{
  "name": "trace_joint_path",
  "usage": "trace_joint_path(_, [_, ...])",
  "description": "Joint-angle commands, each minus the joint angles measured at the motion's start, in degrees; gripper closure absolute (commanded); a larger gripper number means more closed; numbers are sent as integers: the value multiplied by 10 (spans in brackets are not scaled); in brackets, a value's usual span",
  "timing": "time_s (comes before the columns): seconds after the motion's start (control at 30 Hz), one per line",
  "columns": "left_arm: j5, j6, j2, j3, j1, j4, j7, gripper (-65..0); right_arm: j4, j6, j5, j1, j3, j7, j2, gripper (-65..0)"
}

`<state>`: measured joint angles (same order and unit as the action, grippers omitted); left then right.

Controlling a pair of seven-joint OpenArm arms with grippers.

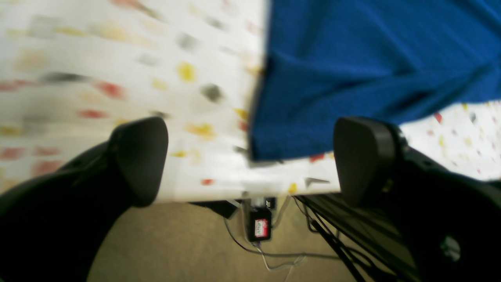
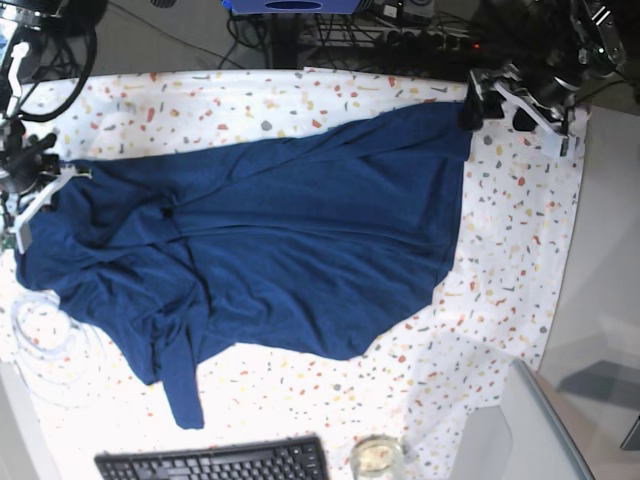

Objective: Layout the t-shirt on the table in an organized manner, then fold the t-shirt properly
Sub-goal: 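Regrasp the shirt edge with both grippers at opposite ends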

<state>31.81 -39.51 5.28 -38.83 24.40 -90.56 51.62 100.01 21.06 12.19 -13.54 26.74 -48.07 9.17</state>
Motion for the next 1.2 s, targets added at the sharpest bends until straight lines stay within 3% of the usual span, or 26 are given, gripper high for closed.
trace_joint_path(0.0, [10,-5,8,-5,2,-3,-13,-638,10,0,3,6,2,12,6,-39])
trace_joint_path(0.63, [8,-5,-15,56,-35,70,-14,-637,11,0,4,-25,8,13,3,-36])
trace_joint_path(0.73, [8,-5,-15,56,-35,80,-13,-632,11,0,5,-26,50,25,-24,-42])
trace_joint_path(0.8, [8,-5,-15,56,-35,94,-13,-550,11,6,5,-23,118,57,-63,-47])
trace_joint_path(0.87, [8,-5,-15,56,-35,106,-13,-400,9,46,5,-17,160,75,-82,-89])
trace_joint_path(0.97, [8,-5,-15,56,-35,113,-13,-145,-21,117,5,0,201,65,-95,-278])
trace_joint_path(1.03, [8,-5,-15,56,-35,111,-11,-5,-51,141,5,20,235,63,-100,-396])
trace_joint_path(1.1, [8,-5,-14,56,-35,109,-9,0,-97,163,5,46,282,61,-102,-491])
trace_joint_path(1.17, [8,-5,-12,56,-35,107,-8,0,-148,183,5,75,321,61,-98,-507])
